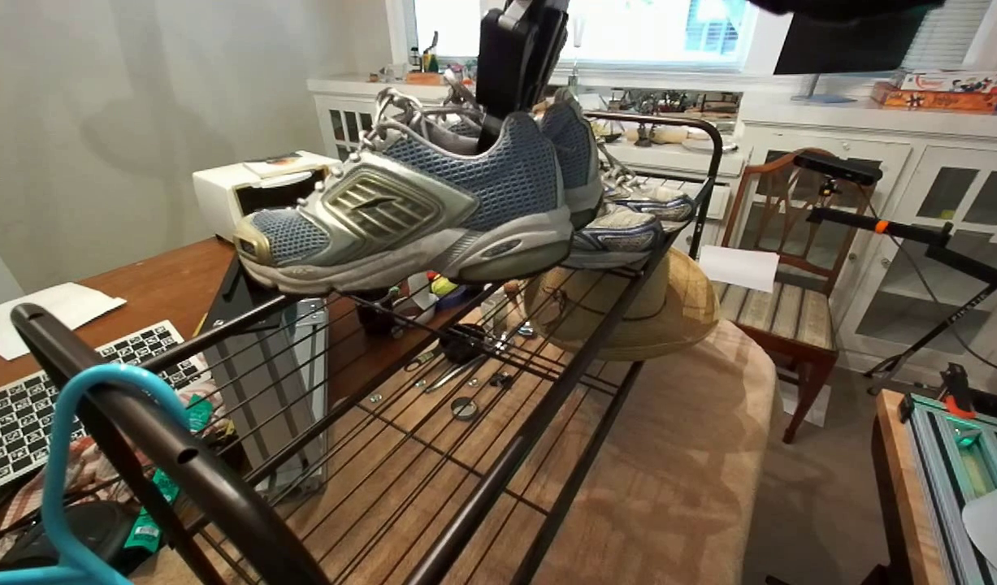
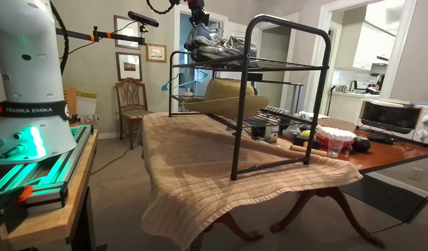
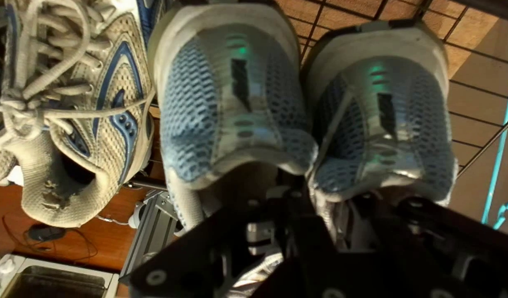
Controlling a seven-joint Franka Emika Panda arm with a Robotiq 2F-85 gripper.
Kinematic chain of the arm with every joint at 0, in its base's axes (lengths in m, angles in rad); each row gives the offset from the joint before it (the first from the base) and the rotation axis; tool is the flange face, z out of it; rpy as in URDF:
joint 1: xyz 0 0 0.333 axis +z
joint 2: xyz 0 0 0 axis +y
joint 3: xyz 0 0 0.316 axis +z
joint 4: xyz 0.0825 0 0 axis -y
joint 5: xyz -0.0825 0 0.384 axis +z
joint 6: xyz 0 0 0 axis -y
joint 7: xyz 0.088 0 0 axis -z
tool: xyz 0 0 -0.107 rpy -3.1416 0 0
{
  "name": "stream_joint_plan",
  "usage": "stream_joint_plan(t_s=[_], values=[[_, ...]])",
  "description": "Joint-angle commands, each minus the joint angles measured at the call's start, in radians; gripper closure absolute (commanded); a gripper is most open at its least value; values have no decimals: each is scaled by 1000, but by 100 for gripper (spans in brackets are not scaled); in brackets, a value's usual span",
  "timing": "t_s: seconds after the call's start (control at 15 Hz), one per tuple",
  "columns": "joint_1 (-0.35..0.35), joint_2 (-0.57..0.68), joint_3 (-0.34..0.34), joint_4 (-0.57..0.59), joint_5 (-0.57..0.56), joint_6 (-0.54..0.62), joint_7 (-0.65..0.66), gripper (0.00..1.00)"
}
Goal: Move the shoes to the right
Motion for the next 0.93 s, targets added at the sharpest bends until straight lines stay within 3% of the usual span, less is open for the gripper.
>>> stream_joint_plan(t_s=[0.0,0.87], values=[[-5,-29,-3,13,-19,7,10,96],[-122,-220,-38,-50,-133,5,182,96]])
